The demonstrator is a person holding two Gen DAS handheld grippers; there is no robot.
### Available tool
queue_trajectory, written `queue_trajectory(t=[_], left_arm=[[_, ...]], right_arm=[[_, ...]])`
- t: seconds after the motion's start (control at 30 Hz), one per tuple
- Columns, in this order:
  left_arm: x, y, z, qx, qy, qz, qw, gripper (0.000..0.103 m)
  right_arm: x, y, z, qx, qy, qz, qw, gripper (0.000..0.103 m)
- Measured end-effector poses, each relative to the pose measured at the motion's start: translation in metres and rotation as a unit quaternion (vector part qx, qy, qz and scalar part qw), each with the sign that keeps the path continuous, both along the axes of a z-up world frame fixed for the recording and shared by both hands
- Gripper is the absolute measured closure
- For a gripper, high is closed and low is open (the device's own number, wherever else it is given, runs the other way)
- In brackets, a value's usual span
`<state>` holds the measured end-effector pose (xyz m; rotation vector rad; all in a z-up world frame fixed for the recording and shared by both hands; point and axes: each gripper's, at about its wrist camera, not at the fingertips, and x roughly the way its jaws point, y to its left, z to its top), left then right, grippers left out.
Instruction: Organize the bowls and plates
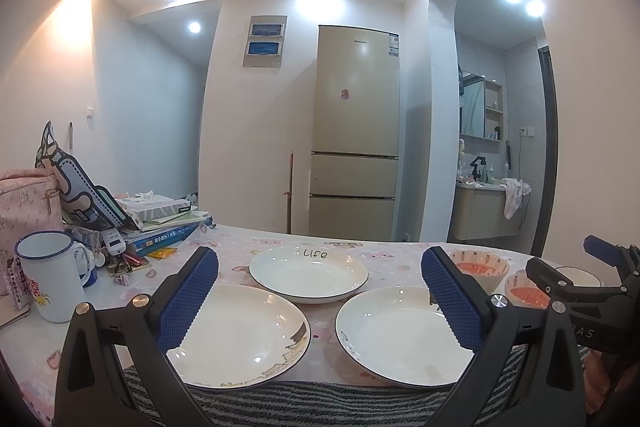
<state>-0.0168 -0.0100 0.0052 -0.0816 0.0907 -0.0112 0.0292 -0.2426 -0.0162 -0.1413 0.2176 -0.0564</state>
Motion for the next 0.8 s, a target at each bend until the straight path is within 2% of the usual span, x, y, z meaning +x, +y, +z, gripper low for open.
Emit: queue_trajectory(t=[0.23,0.4,0.57,0.73,0.8], left_arm=[[-0.004,0.007,-0.001,-0.017,-0.010,0.016,0.9997,0.000],[0.002,0.013,-0.002,-0.030,0.003,0.014,0.9994,0.000],[0.001,0.019,-0.001,-0.047,-0.003,0.013,0.9988,0.000],[0.005,0.036,0.004,-0.074,0.017,0.028,0.9967,0.000],[0.006,0.041,0.006,-0.074,0.030,0.031,0.9963,0.000]], right_arm=[[0.000,0.001,0.000,-0.002,0.000,0.000,1.000,0.000],[0.001,0.001,-0.001,-0.002,0.000,0.001,1.000,0.000],[0.001,0.001,-0.001,0.000,-0.001,0.002,1.000,0.000],[0.017,-0.002,-0.001,0.010,0.040,0.027,0.999,0.001],[0.016,-0.005,0.005,0.007,0.042,0.035,0.998,0.002]])
